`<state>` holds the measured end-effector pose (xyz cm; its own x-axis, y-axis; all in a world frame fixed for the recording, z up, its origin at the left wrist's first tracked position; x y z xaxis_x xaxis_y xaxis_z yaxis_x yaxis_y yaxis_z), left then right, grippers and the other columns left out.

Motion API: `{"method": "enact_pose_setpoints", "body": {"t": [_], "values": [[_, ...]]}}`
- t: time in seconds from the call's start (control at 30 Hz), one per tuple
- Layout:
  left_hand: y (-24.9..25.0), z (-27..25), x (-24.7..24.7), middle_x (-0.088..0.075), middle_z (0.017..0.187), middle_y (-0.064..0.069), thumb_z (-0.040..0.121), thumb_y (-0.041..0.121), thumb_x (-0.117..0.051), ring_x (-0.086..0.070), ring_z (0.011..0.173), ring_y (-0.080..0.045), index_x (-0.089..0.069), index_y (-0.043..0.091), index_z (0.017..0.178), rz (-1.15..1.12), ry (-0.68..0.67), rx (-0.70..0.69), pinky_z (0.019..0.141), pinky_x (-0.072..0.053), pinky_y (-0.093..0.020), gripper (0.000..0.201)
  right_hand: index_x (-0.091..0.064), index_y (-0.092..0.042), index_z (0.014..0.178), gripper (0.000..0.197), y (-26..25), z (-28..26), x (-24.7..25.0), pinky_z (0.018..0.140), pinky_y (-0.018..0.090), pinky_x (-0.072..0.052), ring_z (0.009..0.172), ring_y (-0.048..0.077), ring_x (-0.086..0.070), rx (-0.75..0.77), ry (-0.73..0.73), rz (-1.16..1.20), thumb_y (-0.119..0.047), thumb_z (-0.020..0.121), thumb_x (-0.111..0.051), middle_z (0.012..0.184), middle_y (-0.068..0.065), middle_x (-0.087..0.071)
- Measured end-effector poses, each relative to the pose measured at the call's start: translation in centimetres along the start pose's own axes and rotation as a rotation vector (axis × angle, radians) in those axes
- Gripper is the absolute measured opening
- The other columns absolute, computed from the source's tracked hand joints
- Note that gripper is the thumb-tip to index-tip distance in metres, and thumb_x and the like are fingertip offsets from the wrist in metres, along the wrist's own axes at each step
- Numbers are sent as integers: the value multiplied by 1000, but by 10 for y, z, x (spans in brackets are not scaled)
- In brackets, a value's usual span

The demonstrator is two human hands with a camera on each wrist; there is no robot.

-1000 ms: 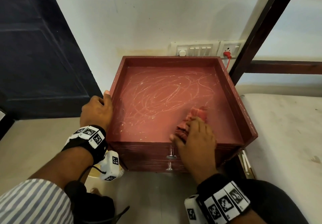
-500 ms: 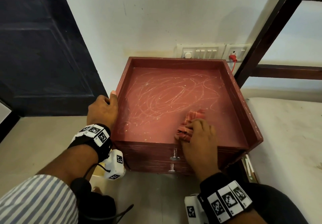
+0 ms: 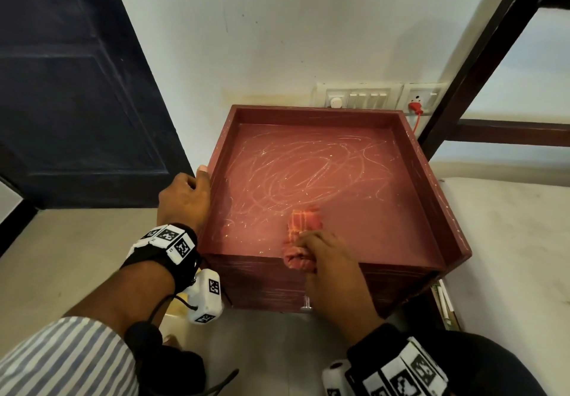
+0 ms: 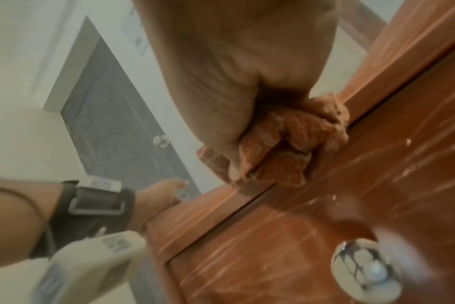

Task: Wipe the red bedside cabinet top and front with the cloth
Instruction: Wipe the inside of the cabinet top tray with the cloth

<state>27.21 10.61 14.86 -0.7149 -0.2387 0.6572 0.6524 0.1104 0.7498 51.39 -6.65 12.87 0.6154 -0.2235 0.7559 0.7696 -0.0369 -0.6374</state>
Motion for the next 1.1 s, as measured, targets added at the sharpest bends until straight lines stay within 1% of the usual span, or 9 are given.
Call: {"method": "enact_pose_setpoints", "body": {"t": [0.13,0.23,0.33,0.4,0.5,0.73,0.87,0.93,1.1], "values": [[-1,2,1,-53,76,1,104,56,-40,-55,77,-25,-59,8,90,-8,2,6,74,-39,-37,54,-70,-37,118,47,61,1,50,92,34,-55,89,11,-62,-288,41,4,-5,88,-53,109,-7,-71],[-2,3,-1,-53,77,2,103,57,-40,-55,74,-22,-60,8,93,-1,-4,11,74,-39,-36,53,-69,-24,122,39,99,-3,95,97,41,-50,90,21,-59,-487,191,-124,-2,93,-56,112,7,-70],[-2,3,-2,-54,77,1,103,58,-41,-51,68,-16,-60,9,94,17,-4,3,73,-39,-36,53,-64,-25,126,46,77,7,69,100,37,-51,104,20,-63,-421,167,-121,2,91,-52,115,-1,-68],[0,2,-1,-55,77,1,103,58,-41,-52,67,-16,-59,9,92,20,1,-11,73,-40,-36,53,-64,-26,127,53,42,11,34,88,15,-44,94,7,-58,-249,34,-5,8,88,-50,108,-10,-64],[0,1,0,-55,77,-1,103,57,-41,-56,72,-24,-58,9,87,5,1,-12,72,-41,-37,53,-68,-31,119,46,11,8,12,69,6,-41,79,-6,-60,-95,-178,184,3,91,-56,96,-18,-68],[0,1,-1,-54,75,-1,103,56,-40,-54,78,-27,-59,8,89,12,-10,-9,75,-38,-37,54,-65,-31,125,31,46,8,100,87,28,-58,93,6,-72,-254,-84,472,-23,96,-67,104,-9,-75],[1,2,-2,-52,75,0,104,55,-40,-52,79,-26,-59,8,91,25,-14,-4,75,-37,-37,53,-58,-22,132,32,83,12,120,86,23,-56,81,6,-61,-421,78,92,-19,100,-60,115,-1,-68],[1,3,-3,-53,76,-2,104,56,-40,-52,77,-24,-60,8,92,26,-14,-5,75,-38,-37,52,-55,-18,136,35,86,8,115,97,32,-51,95,15,-60,-482,193,20,-11,102,-53,123,6,-66],[2,1,-1,-55,75,-2,104,55,-41,-50,67,-18,-60,7,91,15,-5,-16,74,-38,-37,53,-41,-22,147,52,50,9,80,119,36,-32,129,8,-39,-239,270,16,-15,99,-57,139,-5,-44]]}}
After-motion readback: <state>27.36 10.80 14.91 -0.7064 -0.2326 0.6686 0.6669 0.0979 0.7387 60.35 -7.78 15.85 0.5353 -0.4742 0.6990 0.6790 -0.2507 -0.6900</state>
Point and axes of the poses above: each hand's wrist, its own z-axis towards the middle knuckle, its own x-axis out of the back of the hand, y = z × x, the point moved 10 cm from there along z, towards the middle knuckle
